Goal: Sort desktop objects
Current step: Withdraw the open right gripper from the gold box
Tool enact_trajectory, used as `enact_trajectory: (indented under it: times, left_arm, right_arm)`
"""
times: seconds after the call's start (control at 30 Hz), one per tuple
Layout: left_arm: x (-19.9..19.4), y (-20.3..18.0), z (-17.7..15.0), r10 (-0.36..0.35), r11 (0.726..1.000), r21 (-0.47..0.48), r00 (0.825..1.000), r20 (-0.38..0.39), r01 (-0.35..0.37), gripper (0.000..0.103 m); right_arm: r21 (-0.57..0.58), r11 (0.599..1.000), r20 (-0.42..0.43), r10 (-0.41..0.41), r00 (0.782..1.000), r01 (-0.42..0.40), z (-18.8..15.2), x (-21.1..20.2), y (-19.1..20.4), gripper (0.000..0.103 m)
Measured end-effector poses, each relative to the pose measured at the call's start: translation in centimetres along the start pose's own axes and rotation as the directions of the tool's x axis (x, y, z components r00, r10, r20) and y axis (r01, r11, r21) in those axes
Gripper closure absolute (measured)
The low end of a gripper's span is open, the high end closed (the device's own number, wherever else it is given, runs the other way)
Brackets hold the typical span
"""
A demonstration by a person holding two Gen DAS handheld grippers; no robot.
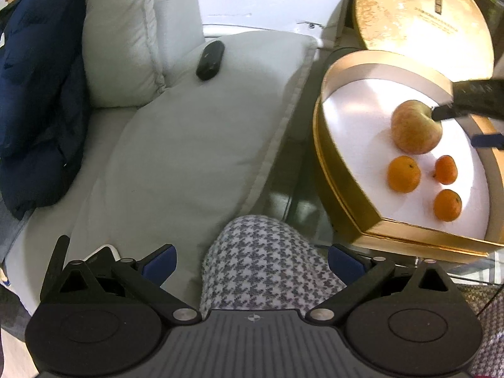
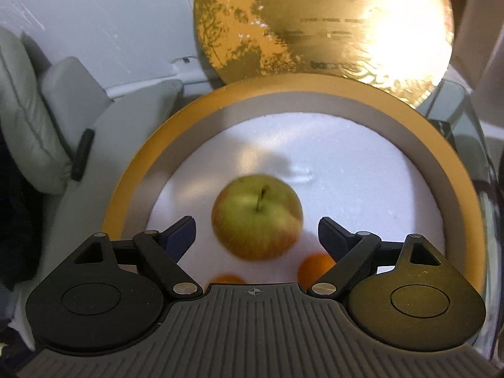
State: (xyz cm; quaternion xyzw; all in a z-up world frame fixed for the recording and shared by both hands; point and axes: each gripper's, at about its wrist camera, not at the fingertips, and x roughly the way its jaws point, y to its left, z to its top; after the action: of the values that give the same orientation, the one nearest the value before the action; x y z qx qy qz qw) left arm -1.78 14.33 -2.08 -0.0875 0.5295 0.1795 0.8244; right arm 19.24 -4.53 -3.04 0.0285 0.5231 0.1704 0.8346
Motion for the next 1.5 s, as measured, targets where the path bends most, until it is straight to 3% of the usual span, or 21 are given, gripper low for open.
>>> enact_trajectory:
  times: [0.23,0.43,0.6,0.8,1.1,1.5]
  left_arm:
    - [-0.9,-2.1,-0.4,-0.019,0.998,0.06,1.0,0.022,0.017,0.001]
    - [-2.3,-4.2,-1.0,-0.027,0.993,0.117,0.999,0.045,0.022,0.001]
    - [-3.6,-5.8,-1.1,-0.023,0.987,0.16,0.997,0.067,0.012,0.001]
    - [-5.3,-8.3,-1.4,-0.047,0.974,0.223,0.994,0.096,0.025,0.001]
    - [-6.4,-11.2,-2.2,-0.07,0.951,0.306,0.991,0.112,0.033,0.001]
    - [-6.9,-12.4,-2.3,-0.094,0.939,0.341,0.988,0.12,0.048,0.001]
  right_arm:
    - [0.024,1.0,-0.006,0.004,1.0,-0.004,-5.6,-4.7,-2.5,0.013]
    - [0.149,0.988,-0.03,0.053,0.998,-0.047,-10.3,-6.7,-5.3,0.013]
    - [0.158,0.986,-0.01,0.057,0.998,-0.055,-13.0,-8.9,-6.3,0.013]
    - [0.124,0.991,0.046,0.042,0.998,-0.048,-14.4,-11.5,-7.0,0.013]
    - [0.154,0.985,0.051,0.072,0.996,-0.079,-16.3,-12.7,-8.8,0.013]
    - [0.145,0.986,0.15,0.056,0.987,-0.078,-16.9,-15.2,-9.6,0.013]
